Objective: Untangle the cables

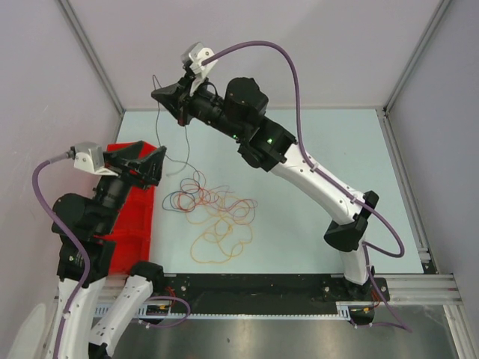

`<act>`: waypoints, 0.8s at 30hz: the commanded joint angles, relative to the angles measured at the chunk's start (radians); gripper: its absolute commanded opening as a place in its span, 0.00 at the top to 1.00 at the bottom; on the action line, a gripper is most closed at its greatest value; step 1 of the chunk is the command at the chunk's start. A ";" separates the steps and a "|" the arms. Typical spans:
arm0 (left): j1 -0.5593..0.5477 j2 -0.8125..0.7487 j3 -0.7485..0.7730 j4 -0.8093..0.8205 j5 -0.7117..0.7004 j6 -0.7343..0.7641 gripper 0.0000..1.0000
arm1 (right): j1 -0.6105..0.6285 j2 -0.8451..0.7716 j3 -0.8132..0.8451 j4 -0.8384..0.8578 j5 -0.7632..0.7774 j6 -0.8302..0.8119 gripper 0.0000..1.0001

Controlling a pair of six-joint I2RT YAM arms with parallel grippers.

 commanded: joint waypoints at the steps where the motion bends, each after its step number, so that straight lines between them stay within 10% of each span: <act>1: 0.007 0.024 0.054 0.156 0.245 0.076 0.29 | -0.012 -0.119 0.006 -0.143 -0.100 0.059 1.00; 24: 0.001 0.185 0.076 0.387 0.655 0.009 0.21 | -0.108 -0.347 -0.175 -0.296 -0.640 0.232 1.00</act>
